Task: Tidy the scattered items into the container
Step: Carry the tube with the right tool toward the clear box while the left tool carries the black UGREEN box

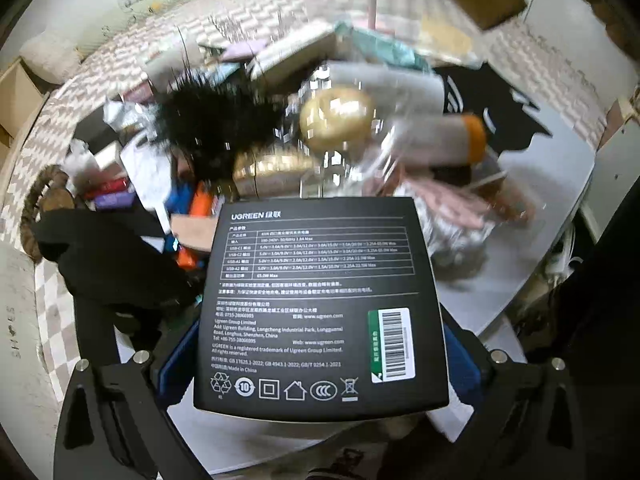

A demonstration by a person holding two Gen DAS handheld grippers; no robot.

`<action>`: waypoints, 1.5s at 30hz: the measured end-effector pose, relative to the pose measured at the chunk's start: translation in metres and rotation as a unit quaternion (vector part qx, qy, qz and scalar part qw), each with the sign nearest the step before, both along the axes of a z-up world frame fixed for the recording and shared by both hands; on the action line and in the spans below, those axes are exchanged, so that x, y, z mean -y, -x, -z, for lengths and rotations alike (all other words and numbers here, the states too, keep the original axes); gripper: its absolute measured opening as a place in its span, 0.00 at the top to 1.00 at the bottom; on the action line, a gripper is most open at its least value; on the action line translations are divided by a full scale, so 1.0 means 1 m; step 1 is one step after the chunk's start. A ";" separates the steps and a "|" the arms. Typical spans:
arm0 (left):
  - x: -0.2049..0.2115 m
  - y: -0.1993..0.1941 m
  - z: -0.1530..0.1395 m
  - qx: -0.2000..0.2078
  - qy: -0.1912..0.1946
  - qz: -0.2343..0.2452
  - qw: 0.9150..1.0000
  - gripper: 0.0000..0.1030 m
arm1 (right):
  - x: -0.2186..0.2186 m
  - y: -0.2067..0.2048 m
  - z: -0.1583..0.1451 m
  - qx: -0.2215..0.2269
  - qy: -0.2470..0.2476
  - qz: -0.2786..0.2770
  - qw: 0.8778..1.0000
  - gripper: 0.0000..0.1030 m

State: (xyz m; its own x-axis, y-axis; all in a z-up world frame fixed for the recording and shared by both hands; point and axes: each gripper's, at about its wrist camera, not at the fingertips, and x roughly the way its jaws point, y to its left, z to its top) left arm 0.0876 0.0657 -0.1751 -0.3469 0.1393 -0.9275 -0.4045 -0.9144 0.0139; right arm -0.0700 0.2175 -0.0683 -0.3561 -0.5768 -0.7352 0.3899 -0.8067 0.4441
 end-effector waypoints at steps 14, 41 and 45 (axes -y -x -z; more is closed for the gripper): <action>0.002 0.027 -0.080 -0.107 -0.055 -0.017 0.993 0.01 | -0.007 -0.002 -0.029 -0.034 0.034 0.017 0.999 0.50; -0.054 0.119 -0.204 -0.256 -0.116 -0.028 0.959 0.01 | -0.079 -0.003 -0.151 -0.186 0.120 0.144 0.965 0.50; -0.068 0.137 -0.220 -0.273 -0.128 -0.026 0.953 0.01 | -0.093 -0.001 -0.165 -0.219 0.119 0.180 0.952 0.50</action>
